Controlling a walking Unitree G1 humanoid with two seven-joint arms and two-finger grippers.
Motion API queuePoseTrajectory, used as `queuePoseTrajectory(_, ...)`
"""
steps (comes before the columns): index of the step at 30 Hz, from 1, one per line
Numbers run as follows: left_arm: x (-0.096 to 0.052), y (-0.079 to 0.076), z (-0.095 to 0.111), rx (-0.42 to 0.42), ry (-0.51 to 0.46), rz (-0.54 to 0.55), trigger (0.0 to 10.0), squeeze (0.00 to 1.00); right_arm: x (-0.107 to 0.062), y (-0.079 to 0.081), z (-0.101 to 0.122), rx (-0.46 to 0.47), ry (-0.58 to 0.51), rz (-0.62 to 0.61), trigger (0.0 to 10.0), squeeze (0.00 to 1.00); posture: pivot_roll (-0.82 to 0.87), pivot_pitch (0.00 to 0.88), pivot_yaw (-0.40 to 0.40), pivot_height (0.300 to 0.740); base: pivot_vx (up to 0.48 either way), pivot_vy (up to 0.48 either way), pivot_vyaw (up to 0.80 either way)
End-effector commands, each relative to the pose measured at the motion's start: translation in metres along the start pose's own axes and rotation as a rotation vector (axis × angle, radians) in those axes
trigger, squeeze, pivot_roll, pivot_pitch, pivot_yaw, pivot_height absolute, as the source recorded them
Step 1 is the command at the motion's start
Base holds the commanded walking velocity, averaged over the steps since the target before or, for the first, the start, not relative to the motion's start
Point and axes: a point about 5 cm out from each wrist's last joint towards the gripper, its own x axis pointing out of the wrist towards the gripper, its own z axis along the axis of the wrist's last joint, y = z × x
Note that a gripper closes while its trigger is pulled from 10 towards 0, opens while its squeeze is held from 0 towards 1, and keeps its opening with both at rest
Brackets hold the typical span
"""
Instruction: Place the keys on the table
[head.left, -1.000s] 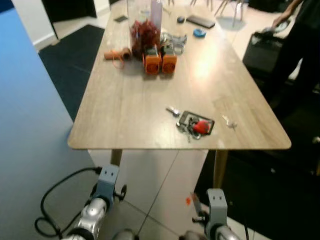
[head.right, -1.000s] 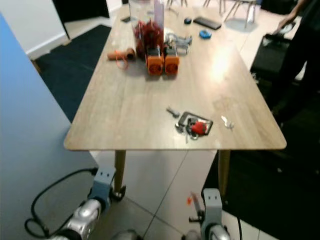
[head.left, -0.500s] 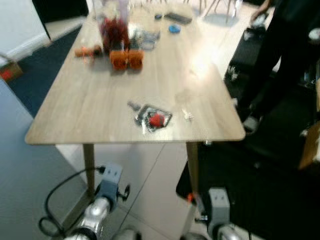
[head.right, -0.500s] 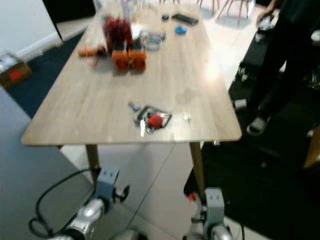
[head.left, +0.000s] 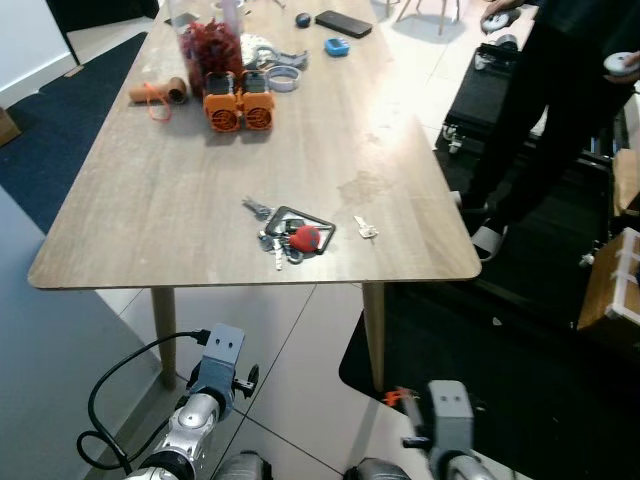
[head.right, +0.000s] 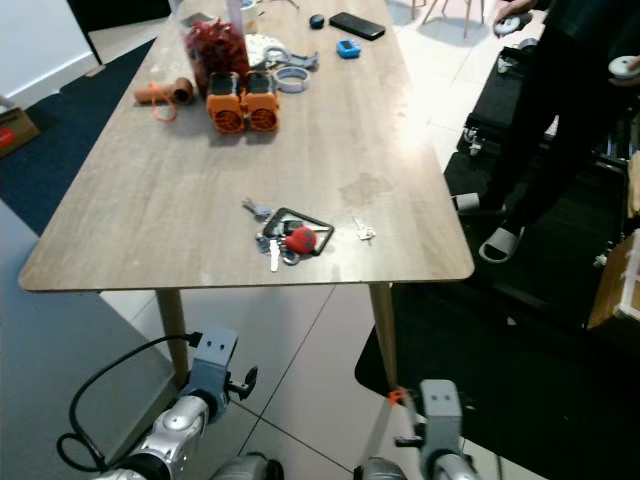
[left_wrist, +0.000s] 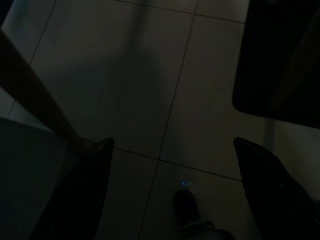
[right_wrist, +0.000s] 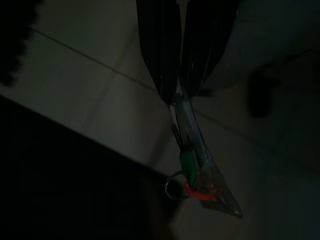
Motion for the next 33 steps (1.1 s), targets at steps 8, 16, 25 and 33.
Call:
queuePoseTrajectory(8, -0.002, -0.002, -0.005, -0.001, 0.01, -0.001, 10.0, 0.0, -0.015, -0.081, 0.029, 0.106, -0.189, -0.321, 10.0, 0.0, 0.04, 0.076, -0.016, 0.74, 0.0, 0.0, 0.0)
queuePoseTrajectory(16, -0.002, -0.002, -0.006, 0.002, 0.015, -0.004, 10.0, 0.0, -0.05, -0.169, 0.137, 0.281, -0.641, -0.599, 10.0, 0.0, 0.04, 0.065, -0.011, 0.74, 0.0, 0.0, 0.0)
queuePoseTrajectory(25, -0.001, -0.002, -0.003, 0.008, 0.007, -0.009, 10.0, 0.0, -0.059, -0.148, 0.253, 0.258, -0.931, -0.354, 10.0, 0.0, 0.04, 0.065, -0.014, 0.74, 0.0, 0.0, 0.0)
queuePoseTrajectory(33, -0.001, -0.003, -0.004, 0.03, 0.008, -0.022, 10.0, 0.0, -0.046, -0.054, 0.303, -0.022, -0.898, 0.158, 10.0, 0.0, 0.04, 0.073, -0.015, 0.74, 0.0, 0.0, 0.0)
